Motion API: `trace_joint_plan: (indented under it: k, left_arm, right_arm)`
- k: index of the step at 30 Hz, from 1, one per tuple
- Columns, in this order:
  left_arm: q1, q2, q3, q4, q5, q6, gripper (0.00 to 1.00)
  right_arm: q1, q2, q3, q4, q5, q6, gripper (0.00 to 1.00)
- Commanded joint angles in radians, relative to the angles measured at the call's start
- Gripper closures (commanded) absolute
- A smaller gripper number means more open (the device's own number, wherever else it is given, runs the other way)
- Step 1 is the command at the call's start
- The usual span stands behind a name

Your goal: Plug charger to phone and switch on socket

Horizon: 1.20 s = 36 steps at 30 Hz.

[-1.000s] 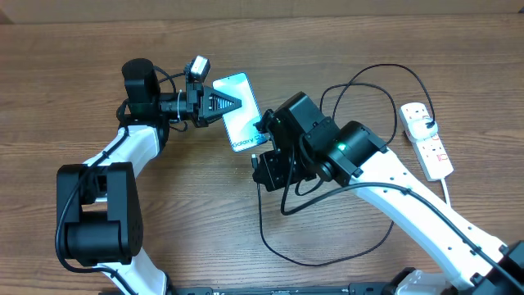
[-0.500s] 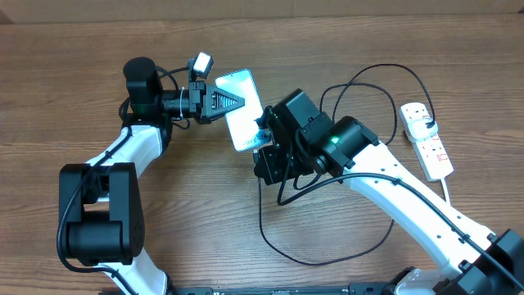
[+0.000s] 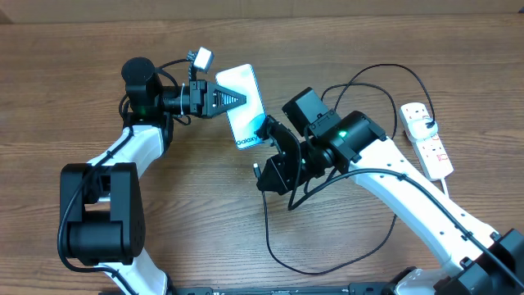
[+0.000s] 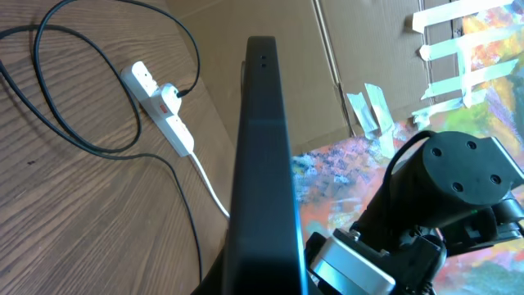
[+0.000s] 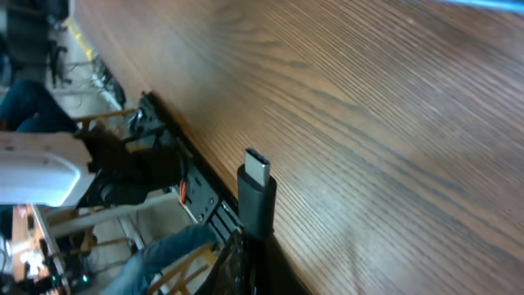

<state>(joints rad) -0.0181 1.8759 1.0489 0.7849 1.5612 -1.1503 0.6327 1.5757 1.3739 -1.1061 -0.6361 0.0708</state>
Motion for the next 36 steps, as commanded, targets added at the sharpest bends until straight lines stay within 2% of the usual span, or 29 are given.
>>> trace_joint_plan:
  k: [1, 13, 36]
  left_arm:
    - [-0.001, 0.003, 0.019, 0.010, 0.022, -0.029, 0.96]
    - [-0.005, 0.003, 0.019, 0.014, 0.022, -0.084, 0.96]
    - [-0.007, 0.003, 0.019, 0.043, 0.022, -0.107, 0.96]
  right_arm:
    - [-0.016, -0.004, -0.036, 0.055, -0.048, -0.079, 0.96]
    - [-0.133, 0.000, -0.038, 0.109, -0.032, -0.072, 0.96]
    - [-0.122, 0.071, -0.040, 0.108, -0.132, -0.072, 0.96]
